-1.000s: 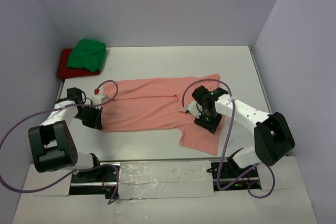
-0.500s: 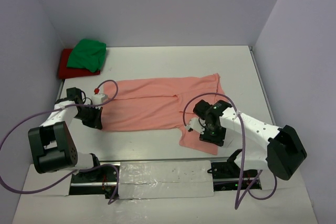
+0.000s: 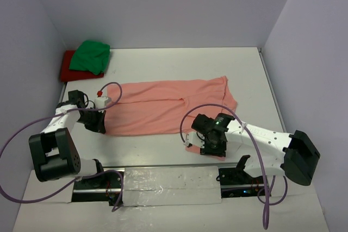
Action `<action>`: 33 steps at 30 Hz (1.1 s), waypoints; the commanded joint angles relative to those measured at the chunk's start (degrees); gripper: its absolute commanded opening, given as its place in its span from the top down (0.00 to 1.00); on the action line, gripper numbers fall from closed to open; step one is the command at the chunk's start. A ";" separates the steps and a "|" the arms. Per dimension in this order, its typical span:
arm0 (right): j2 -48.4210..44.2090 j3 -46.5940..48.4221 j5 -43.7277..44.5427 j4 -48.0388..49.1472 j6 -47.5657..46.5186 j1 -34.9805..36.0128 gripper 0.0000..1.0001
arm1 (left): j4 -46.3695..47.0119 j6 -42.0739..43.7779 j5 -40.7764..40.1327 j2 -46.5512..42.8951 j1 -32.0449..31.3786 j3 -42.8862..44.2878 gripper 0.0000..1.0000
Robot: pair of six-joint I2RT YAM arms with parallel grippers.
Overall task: Fold and stack the t-shirts
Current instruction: Fold the tshirt
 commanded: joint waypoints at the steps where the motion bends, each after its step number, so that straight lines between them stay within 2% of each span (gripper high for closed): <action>1: -1.86 1.16 4.40 7.65 -0.39 0.95 0.51 | 0.10 0.83 1.87 -0.48 0.27 2.00 1.00; 4: -2.30 -1.19 5.64 12.49 -4.25 1.83 0.51 | 0.27 0.74 1.96 -0.12 0.27 2.09 1.00; 10: -0.73 -7.26 0.83 18.93 -10.85 2.88 0.51 | 0.71 0.30 1.26 -0.12 0.27 1.82 1.00; 13: 1.65 -8.24 -0.68 19.81 -11.03 3.49 0.51 | 0.72 -0.05 1.17 -0.04 0.27 1.91 1.00; 18: 2.01 -9.56 1.78 21.31 -11.38 3.67 0.51 | 0.36 -0.49 0.73 -0.12 0.27 2.00 1.00; 25: 5.87 -7.19 -2.09 20.52 -9.19 2.88 0.53 | -0.51 -0.67 0.55 0.23 0.27 3.32 1.00; 26: 5.87 -6.66 -2.44 18.86 -9.71 2.36 0.66 | -0.69 -0.67 0.55 0.14 0.27 3.49 1.00; 28: 5.26 -6.13 -2.71 18.32 -9.80 1.74 0.74 | -0.69 -0.58 0.46 -0.03 0.27 3.49 1.00; 33: 5.87 -2.45 -4.99 13.06 -8.57 0.33 0.75 | -0.60 -0.49 0.46 -0.12 0.27 3.23 1.00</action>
